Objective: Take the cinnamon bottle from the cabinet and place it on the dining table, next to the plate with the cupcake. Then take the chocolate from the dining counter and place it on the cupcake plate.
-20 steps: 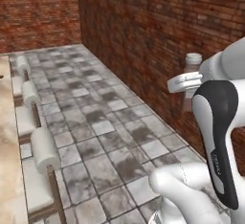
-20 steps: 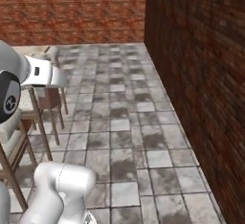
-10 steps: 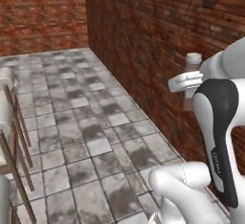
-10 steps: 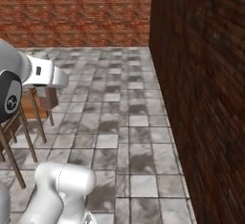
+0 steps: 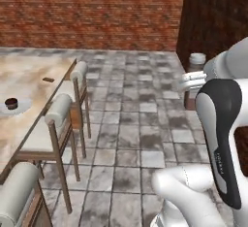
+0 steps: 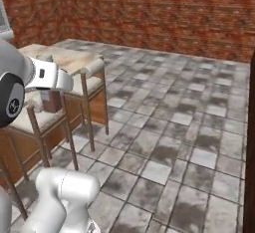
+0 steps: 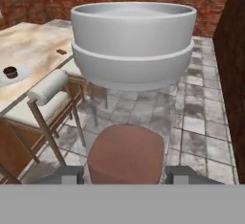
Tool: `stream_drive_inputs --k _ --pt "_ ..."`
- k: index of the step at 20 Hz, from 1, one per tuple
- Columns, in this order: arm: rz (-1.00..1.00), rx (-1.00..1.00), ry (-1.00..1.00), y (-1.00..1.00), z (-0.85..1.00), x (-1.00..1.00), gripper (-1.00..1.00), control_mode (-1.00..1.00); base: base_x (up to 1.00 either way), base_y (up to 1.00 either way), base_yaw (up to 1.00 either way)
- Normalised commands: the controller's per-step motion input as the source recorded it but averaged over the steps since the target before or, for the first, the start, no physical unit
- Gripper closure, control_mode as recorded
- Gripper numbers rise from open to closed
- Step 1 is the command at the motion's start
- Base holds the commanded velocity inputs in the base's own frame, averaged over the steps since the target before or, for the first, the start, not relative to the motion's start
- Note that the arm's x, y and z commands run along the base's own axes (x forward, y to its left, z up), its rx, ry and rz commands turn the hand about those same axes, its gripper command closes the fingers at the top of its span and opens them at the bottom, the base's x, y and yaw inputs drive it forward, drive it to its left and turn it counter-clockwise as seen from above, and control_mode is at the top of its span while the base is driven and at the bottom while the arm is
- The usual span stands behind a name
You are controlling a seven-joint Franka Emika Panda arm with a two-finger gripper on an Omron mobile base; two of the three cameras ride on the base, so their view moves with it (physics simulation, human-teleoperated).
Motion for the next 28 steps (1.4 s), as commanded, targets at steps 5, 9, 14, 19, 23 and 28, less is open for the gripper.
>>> stream_drive_inputs --k 5,9,14,19,23,28 --pt "0.00 0.00 0.00 0.00 0.00 0.00 1.00 1.00 0.74 -0.10 0.73" --pt "0.00 0.00 0.00 0.00 0.00 0.00 1.00 1.00 0.83 -0.23 0.67" --pt "0.00 0.00 0.00 0.00 0.00 0.00 1.00 1.00 0.73 -0.29 0.65" --pt "0.00 0.00 0.00 0.00 0.00 0.00 1.00 1.00 0.61 -0.34 0.64" --pt "0.00 0.00 0.00 0.00 0.00 0.00 1.00 1.00 0.59 -0.41 0.60" --pt "0.00 0.00 0.00 0.00 0.00 0.00 1.00 1.00 0.75 -0.52 0.49"
